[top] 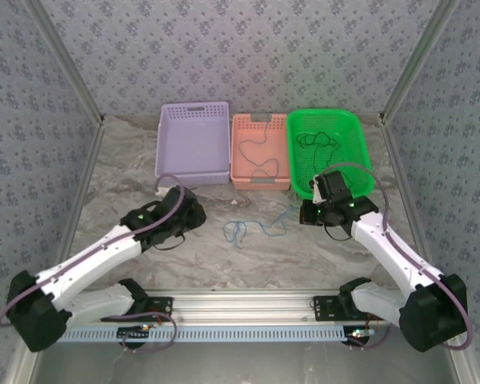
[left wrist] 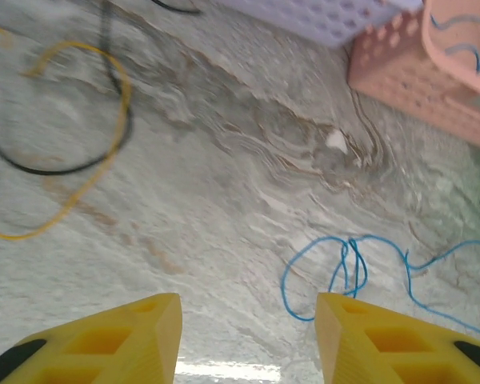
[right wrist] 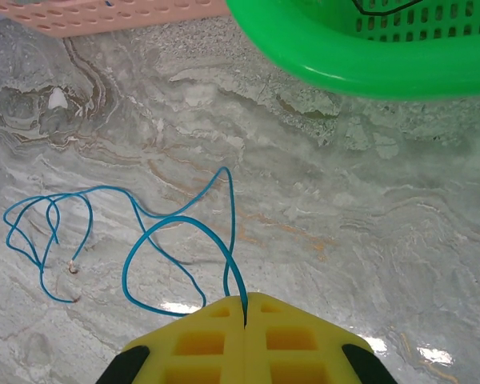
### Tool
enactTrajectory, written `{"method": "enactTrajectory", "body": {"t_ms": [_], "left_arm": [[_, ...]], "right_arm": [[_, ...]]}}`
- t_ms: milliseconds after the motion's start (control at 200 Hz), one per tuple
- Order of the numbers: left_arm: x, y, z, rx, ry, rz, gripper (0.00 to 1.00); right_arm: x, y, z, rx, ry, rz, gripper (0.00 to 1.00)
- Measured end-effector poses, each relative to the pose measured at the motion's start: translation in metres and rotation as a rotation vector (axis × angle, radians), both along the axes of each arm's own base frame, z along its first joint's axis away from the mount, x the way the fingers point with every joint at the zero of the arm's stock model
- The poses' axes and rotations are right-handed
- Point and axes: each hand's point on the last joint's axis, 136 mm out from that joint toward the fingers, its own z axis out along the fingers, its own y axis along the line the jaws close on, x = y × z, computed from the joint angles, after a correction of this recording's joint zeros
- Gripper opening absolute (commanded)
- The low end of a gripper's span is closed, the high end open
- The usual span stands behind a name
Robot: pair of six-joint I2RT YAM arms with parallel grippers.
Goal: Untangle the cables
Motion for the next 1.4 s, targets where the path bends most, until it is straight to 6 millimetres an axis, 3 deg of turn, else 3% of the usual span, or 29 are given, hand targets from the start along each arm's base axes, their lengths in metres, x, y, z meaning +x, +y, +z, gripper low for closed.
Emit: {"method": "enactTrajectory", "body": {"t_ms": [215,395,460,550,710,794,959,1134,1399], "left_arm": [[-0.016,-0.05,-0.038,0.097,0.055,-0.111,0.33],[-0.022,-0.089,-0.045,0.147,0.05,-0.189,0.31],[-0.02,-0.096,-0.048,0.156,0.049,-0.194,0.35],[-0.019,-0.096,-0.056,0.173,0.058,-0.186,0.4],[-0.012,-0.09,-0.059,0.181,0.061,-0.154,0.37],[0.0,-0.076,-0.065,0.184,0.069,-0.113,0.29],[0.017,-0.051,-0.08,0.205,0.092,-0.1,0.3],[0.02,-0.063,-0.089,0.203,0.089,-0.234,0.4],[0.026,-0.078,-0.104,0.201,0.085,-0.381,0.41]], "right_arm": [[0.001,-0.003,0.002,-0.03,-0.021,-0.007,0.0],[0.001,-0.004,0.002,-0.041,-0.027,-0.012,0.0],[0.002,-0.006,0.002,-0.047,-0.03,-0.016,0.0],[0.003,-0.009,0.003,-0.061,-0.039,-0.028,0.0],[0.002,-0.017,0.004,-0.095,-0.047,-0.053,0.0],[0.002,-0.019,0.004,-0.1,-0.048,-0.058,0.0],[0.002,-0.019,0.004,-0.101,-0.048,-0.06,0.0],[0.002,-0.019,0.004,-0.101,-0.047,-0.06,0.0],[0.002,-0.019,0.003,-0.103,-0.043,-0.06,0.0]]}}
